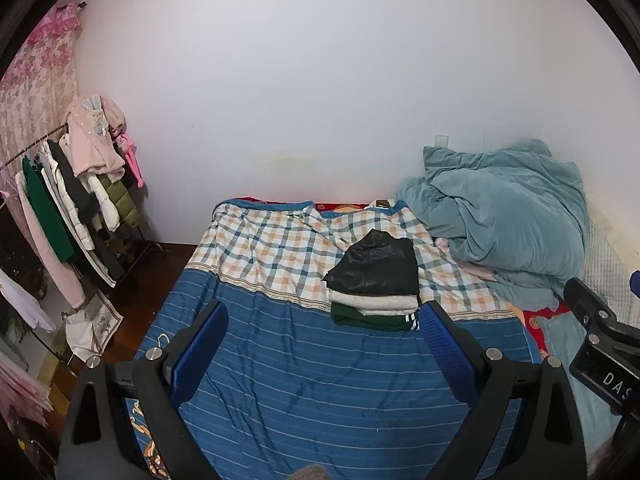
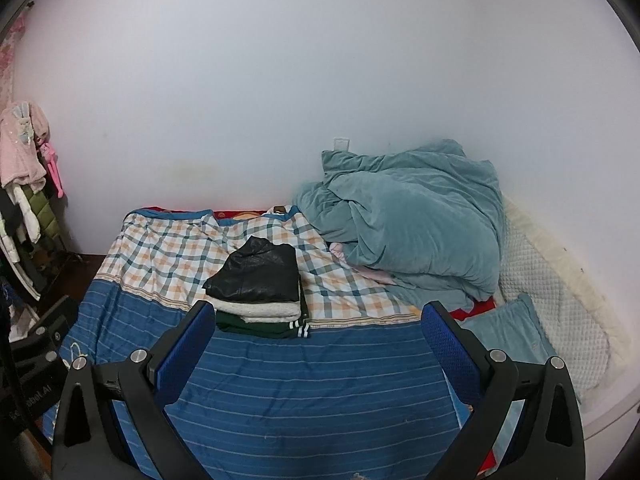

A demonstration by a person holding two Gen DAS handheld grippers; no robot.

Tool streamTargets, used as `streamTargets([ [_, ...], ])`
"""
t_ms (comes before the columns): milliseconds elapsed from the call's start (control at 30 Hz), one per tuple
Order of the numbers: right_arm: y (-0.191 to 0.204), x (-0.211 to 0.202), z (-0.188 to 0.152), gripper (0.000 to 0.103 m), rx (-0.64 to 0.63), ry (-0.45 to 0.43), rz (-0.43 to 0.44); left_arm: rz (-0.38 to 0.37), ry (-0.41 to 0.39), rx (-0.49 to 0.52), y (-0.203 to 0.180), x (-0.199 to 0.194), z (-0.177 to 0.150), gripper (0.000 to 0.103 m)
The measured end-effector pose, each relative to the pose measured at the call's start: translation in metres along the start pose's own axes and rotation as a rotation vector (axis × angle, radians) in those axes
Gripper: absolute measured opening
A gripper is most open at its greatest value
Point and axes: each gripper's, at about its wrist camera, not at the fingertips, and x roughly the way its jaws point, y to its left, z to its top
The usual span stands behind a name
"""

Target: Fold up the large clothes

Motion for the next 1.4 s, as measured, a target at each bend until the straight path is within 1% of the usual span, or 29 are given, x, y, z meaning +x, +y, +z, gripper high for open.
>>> streamTargets([
  [167,0.001,-0.003,0.002,0.103,-0.006,0.004,0.016,0.006,0.003,-0.002,0.002,-0.003,-0.002,0.097],
  [433,0.005,0.005,0.004,0.103,-0.010,0.014,0.049,0.017,-0.001,-0.007,0.005,-0.007,-0.001,0.097],
  [1400,0.008,0.013,-0.001,0.103,0.005,0.021,0.075,0.014,-0.010,0.002,0.009,-0.012,0.006,0.098],
])
